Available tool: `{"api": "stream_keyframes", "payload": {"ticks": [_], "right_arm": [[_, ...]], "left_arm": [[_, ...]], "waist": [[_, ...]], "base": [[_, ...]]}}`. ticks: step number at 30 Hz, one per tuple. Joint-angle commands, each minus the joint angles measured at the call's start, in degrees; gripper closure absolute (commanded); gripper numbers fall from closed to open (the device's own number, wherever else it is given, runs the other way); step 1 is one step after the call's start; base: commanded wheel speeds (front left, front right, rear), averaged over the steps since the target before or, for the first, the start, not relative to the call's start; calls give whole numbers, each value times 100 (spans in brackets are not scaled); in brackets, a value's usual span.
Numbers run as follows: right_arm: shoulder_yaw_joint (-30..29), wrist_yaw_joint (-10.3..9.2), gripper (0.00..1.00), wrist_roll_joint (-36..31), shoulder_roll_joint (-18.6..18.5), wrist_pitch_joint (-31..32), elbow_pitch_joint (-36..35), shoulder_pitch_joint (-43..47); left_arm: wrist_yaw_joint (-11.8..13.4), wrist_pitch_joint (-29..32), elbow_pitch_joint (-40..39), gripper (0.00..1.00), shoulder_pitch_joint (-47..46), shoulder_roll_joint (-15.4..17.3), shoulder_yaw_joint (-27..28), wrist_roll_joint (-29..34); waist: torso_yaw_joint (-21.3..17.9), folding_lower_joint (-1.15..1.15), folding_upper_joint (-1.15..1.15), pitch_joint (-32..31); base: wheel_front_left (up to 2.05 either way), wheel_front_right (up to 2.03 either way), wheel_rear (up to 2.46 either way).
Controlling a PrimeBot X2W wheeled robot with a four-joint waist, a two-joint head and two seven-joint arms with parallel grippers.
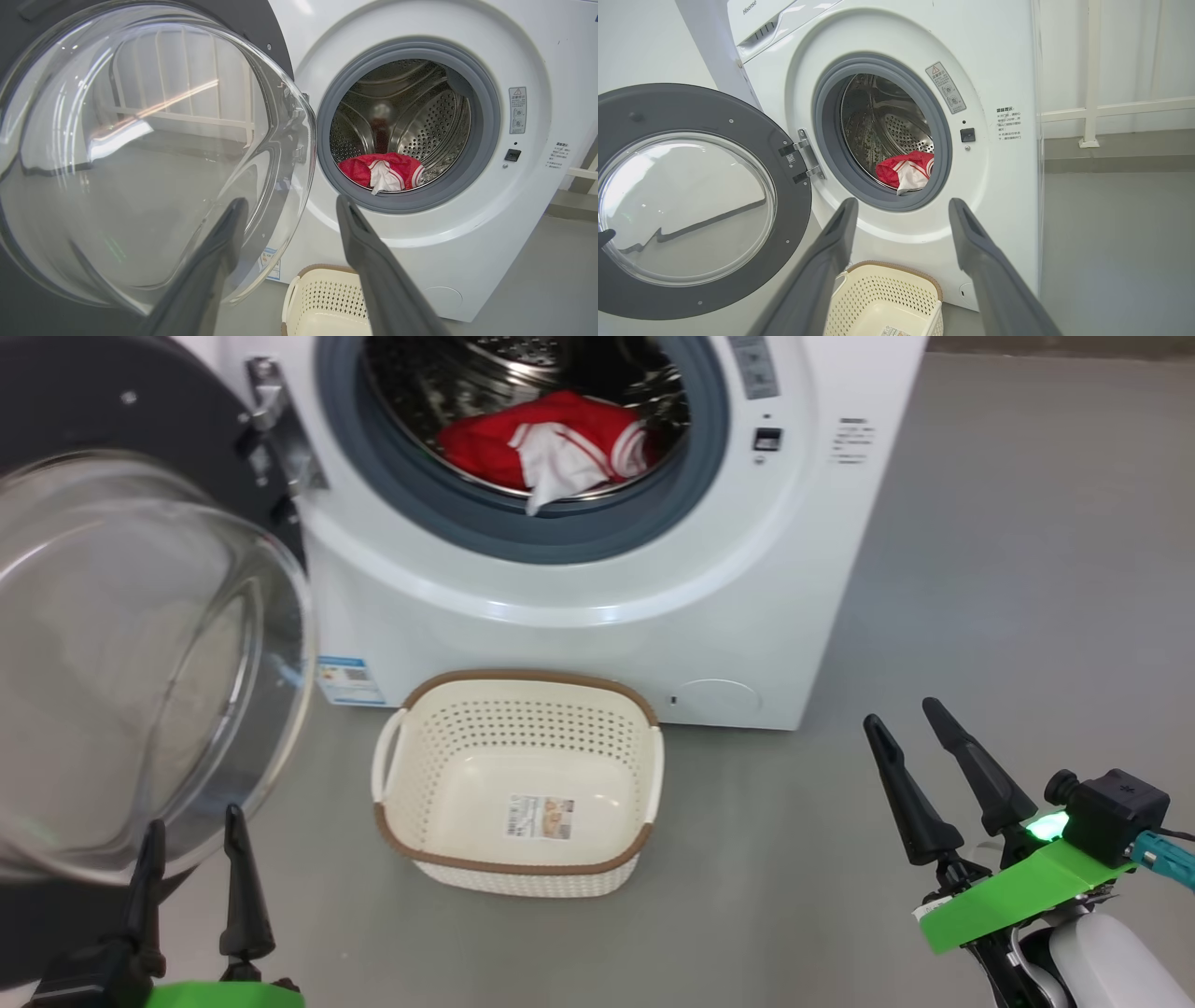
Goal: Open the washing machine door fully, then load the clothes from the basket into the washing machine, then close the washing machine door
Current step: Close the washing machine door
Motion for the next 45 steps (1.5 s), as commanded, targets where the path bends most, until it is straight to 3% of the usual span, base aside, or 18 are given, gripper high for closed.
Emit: {"api": "stream_keyframes", "payload": {"ticks": [1, 22, 45], "right_arm": [[112, 9, 0, -20, -90, -27, -128, 72], [154, 9, 0, -17, -96, -27, -117, 97], [271, 9, 0, -26, -99, -27, -115, 153]], "left_arm": [[39, -28, -170, 0, -46, 73, 171, 2], [112, -28, -147, 0, -16, 73, 181, -40], [102, -28, -140, 0, 92, 73, 185, -102]], "waist": [[217, 0, 0, -19], [1370, 0, 0, -78], [1977, 0, 0, -128]], "base": [[0, 0, 0], [0, 0, 0], [0, 0, 0]]}}
